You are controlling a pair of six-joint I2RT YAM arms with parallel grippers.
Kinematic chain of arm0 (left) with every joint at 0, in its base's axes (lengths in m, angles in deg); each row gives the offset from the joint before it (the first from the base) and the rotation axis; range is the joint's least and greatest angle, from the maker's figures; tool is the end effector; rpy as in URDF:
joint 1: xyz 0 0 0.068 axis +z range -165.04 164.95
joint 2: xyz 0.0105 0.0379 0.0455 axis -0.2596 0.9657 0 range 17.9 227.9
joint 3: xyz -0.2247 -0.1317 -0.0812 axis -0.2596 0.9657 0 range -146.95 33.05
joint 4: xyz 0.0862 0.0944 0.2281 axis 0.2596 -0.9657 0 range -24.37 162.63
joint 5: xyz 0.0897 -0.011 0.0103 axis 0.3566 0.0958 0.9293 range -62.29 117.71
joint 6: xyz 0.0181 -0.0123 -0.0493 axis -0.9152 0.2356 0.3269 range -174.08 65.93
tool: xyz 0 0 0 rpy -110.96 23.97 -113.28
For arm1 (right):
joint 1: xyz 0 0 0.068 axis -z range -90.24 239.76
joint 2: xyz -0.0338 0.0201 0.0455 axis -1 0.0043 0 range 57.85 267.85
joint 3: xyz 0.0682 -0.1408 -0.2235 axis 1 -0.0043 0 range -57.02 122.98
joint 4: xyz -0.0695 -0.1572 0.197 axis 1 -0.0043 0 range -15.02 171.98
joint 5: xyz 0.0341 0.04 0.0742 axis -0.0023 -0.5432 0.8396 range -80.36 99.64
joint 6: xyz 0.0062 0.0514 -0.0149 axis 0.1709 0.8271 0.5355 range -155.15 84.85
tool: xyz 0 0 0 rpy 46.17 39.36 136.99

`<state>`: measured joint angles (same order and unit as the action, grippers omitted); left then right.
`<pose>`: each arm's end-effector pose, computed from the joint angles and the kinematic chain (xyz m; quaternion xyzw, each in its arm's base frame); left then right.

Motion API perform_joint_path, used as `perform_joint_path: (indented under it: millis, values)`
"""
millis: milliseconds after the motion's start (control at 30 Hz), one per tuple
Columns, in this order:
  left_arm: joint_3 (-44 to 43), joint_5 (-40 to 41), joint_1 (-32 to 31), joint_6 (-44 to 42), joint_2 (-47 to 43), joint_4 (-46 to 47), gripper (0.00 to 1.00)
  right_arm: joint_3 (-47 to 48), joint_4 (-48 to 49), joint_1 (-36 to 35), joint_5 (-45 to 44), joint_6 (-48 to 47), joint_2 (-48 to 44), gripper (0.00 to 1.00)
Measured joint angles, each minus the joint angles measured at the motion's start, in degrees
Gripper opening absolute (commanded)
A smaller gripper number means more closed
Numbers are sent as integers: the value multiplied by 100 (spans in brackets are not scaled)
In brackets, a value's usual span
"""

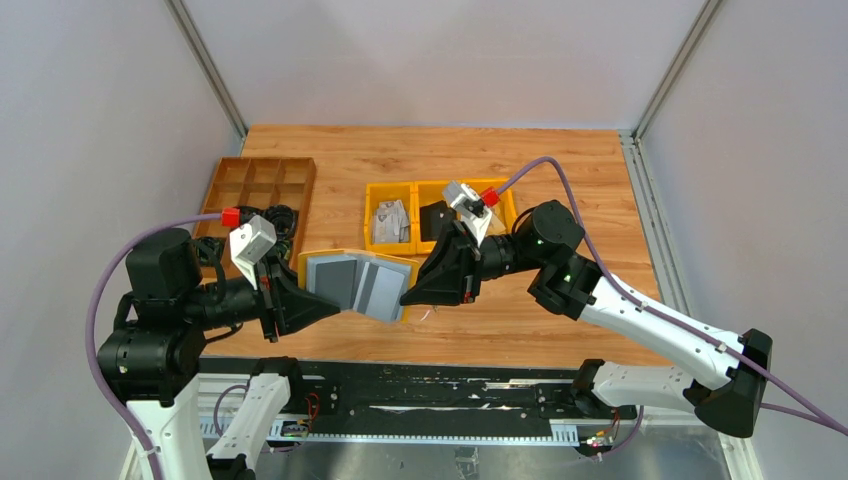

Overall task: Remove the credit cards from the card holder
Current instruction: Remove the credit card from the card holder.

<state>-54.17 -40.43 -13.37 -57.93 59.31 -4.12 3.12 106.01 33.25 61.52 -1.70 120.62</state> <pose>0.0255 -0.0324 0.4607 0.2899 0.7153 -0.4672 0.4314 0.1069 0.2122 0.4321 -0.4554 0.4243 0.6994 0.3513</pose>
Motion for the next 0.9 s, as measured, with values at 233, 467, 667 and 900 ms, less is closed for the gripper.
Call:
perform_joint_path:
  millis: [233, 467, 667, 900]
  values:
    - [-28, -4, 0, 4, 9, -4, 0, 0, -2, 0, 22, -4, -15, 13]
    - [-98, -28, 0, 24, 9, -7, 0, 0, 24, 0, 17, 2, -35, 4]
    - [-98, -31, 0, 44, 9, -4, 0, 2, 37, -11, -37, 15, -31, 5]
    - [-81, 306, 4, 42, 9, 39, 0, 243, -879, -140, -1283, -334, -35, 27]
